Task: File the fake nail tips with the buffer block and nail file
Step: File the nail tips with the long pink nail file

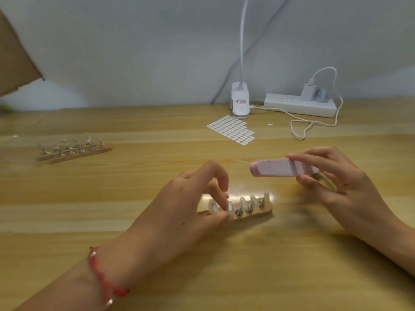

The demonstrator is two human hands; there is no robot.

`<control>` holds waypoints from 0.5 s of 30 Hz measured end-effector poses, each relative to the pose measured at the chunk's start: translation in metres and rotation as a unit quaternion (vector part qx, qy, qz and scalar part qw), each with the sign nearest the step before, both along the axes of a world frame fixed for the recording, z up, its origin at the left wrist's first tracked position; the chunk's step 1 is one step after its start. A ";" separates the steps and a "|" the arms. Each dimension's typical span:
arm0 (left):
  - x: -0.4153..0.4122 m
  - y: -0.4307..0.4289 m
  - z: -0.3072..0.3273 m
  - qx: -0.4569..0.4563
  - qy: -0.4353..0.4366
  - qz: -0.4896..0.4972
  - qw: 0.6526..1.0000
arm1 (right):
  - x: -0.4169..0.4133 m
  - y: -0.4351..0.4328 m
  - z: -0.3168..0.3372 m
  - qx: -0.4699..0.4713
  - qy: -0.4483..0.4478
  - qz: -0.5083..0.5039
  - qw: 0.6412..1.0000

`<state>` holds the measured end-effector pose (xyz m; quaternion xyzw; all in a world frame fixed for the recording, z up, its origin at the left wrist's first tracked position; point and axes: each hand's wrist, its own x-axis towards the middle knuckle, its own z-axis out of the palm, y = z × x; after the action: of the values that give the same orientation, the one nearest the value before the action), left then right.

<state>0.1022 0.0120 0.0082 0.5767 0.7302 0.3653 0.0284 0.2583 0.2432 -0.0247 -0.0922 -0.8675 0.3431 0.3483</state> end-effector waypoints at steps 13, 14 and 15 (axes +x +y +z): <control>-0.003 0.002 -0.009 0.022 0.233 -0.092 0.968 | 0.000 -0.001 0.002 0.019 -0.013 -0.003 1.000; -0.003 0.001 -0.011 0.050 0.206 -0.086 0.973 | 0.000 -0.002 0.002 0.024 -0.013 -0.004 1.000; -0.001 0.000 -0.010 0.086 0.147 -0.069 0.983 | 0.000 -0.002 0.003 0.029 -0.012 -0.004 0.999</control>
<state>0.1008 0.0118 -0.0023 0.6735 0.6508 0.3348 -0.1035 0.2580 0.2411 -0.0219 -0.0898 -0.8809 0.3147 0.3420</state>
